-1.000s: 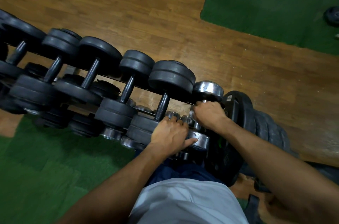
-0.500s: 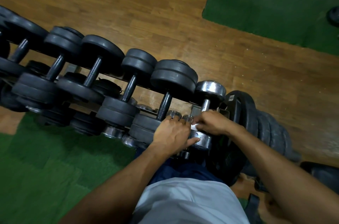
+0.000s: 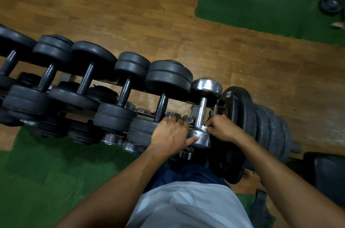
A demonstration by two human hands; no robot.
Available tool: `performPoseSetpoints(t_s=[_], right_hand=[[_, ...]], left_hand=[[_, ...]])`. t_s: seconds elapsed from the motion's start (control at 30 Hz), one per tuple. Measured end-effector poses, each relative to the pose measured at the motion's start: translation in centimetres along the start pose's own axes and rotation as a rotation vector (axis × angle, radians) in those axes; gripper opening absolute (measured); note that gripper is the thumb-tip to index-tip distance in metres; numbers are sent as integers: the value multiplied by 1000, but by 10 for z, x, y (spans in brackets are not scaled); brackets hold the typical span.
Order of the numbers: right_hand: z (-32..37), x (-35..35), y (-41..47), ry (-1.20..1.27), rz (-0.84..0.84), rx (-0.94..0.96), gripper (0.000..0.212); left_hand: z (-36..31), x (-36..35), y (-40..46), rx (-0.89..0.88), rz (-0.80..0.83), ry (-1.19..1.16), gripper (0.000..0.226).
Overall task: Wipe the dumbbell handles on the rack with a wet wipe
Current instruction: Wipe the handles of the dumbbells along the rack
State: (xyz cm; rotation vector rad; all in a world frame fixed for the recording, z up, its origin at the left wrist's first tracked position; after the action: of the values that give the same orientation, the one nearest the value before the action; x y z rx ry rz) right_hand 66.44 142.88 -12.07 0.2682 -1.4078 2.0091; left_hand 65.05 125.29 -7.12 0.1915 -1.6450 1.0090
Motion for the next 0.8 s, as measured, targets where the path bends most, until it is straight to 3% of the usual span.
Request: performPoseSetpoints(t_s=[0.37, 0.47, 0.57, 0.8], right_hand=[[1, 4, -19, 383, -165, -48, 24], [8, 8, -27, 425, -243, -50, 5], [31, 15, -41, 384, -334, -38, 17], [128, 30, -61, 149, -566, 87, 24]], left_hand=[[1, 8, -8, -86, -41, -20, 55], [4, 11, -11, -140, -49, -80, 51], [12, 15, -19, -153, -50, -164, 46], [78, 17, -85, 11, -188, -315, 44]])
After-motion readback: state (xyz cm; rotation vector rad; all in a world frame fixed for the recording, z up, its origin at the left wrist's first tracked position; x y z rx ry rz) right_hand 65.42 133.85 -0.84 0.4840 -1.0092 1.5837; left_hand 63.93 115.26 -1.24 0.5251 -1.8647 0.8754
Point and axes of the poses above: each hand's wrist, its own y-axis towards the middle knuckle, its own x-axis out of the back of the hand, z = x × y, the point moved 6 cm from there along y, towards the middle knuckle, and after that the axes turned 10 degrees about z, right-handed, at the moved point
